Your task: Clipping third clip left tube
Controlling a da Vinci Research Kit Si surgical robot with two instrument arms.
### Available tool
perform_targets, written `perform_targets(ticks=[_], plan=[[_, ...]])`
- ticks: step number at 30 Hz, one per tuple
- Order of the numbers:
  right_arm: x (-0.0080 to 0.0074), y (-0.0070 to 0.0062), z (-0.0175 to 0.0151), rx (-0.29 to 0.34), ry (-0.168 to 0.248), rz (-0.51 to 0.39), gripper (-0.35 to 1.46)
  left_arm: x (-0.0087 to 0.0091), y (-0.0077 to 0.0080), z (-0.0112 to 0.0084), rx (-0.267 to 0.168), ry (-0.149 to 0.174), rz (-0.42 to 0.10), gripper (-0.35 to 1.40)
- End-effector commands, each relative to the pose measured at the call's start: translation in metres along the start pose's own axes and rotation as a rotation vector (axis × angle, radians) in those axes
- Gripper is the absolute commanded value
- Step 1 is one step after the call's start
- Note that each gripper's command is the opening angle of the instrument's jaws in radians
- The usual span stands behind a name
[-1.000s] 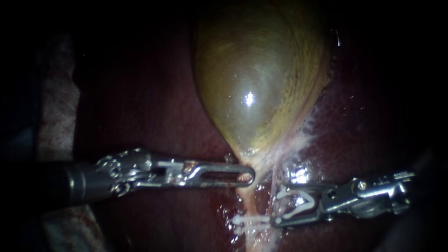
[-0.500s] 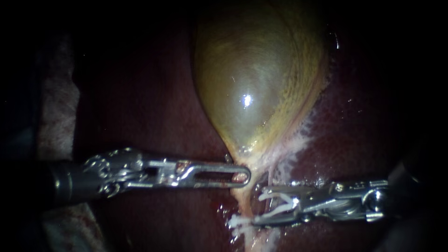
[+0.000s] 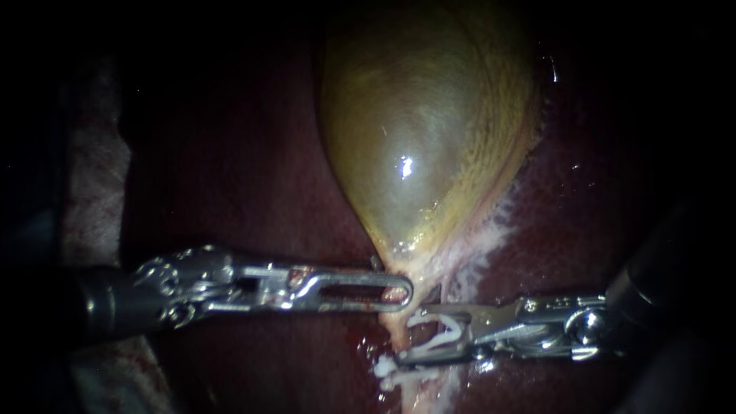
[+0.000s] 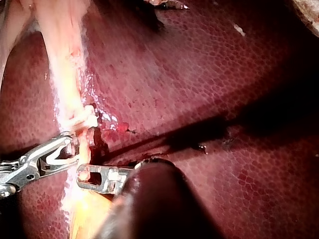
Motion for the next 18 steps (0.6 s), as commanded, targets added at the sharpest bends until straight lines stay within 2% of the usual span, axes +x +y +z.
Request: perform_targets(ticks=[1, 8, 18], plan=[[-0.0001, 0.0001, 0.0001, -0.001, -0.003, -0.002, 0.59, 0.0000, 0.0001, 0.0000, 0.000, 0.000, 0.000, -0.35], [-0.0005, 0.0007, 0.0007, 0.006, -0.009, 0.007, 0.59, 0.0000, 0.0003, -0.0001, 0.000, 0.000, -0.001, -0.35], [0.0002, 0.0001, 0.0020, 0.011, -0.007, 0.023, 0.58, 0.0000, 0.0003, 0.0001, 0.001, 0.000, -0.002, -0.35]])
